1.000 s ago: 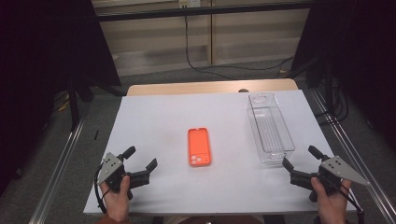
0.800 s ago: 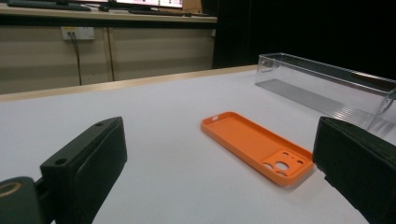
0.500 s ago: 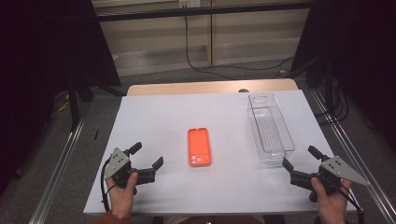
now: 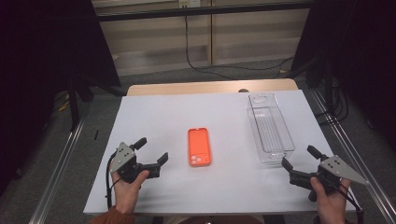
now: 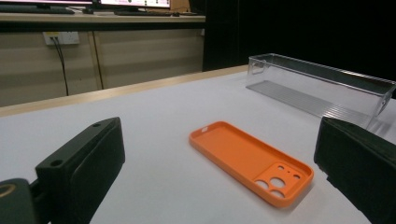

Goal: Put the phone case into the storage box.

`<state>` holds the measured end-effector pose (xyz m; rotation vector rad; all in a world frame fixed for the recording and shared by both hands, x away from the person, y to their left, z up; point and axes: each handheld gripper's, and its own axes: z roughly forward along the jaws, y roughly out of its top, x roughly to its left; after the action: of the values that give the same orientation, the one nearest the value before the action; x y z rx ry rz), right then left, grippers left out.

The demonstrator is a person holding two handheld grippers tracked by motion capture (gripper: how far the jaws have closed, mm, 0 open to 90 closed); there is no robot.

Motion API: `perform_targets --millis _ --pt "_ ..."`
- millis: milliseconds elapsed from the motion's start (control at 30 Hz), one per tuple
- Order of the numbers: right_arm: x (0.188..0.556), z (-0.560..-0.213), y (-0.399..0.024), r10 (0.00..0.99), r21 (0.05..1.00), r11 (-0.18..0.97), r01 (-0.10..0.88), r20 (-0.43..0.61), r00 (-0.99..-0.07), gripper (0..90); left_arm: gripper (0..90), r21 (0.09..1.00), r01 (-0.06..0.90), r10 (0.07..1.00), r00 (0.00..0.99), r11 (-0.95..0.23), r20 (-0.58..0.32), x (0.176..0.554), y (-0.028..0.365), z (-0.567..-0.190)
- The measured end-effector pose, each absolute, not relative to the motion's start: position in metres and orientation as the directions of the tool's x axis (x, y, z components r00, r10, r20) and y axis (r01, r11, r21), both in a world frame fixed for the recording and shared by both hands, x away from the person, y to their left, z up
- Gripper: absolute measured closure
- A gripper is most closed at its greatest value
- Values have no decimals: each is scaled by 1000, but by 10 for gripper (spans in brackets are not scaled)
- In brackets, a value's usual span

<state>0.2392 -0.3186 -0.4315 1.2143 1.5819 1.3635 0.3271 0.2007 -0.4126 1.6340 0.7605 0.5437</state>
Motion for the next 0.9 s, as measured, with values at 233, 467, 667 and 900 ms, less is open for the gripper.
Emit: perform_targets --millis 233,467,667,900 --pt "240 -432 -319 950 980 4 201 59 -308 2 17 980 174 723 689 -95 -52 333 191 -411" --pt "239 -431 -319 949 980 2 200 62 -309 2 18 983 162 720 693 -90 -48 338 184 -409" --pt "240 -431 -318 947 980 4 198 59 -314 2 16 983 161 719 693 -86 -51 341 180 -408" --pt "239 -430 -317 946 980 7 196 57 -318 1 15 985 146 717 696 -93 -36 345 172 -406"
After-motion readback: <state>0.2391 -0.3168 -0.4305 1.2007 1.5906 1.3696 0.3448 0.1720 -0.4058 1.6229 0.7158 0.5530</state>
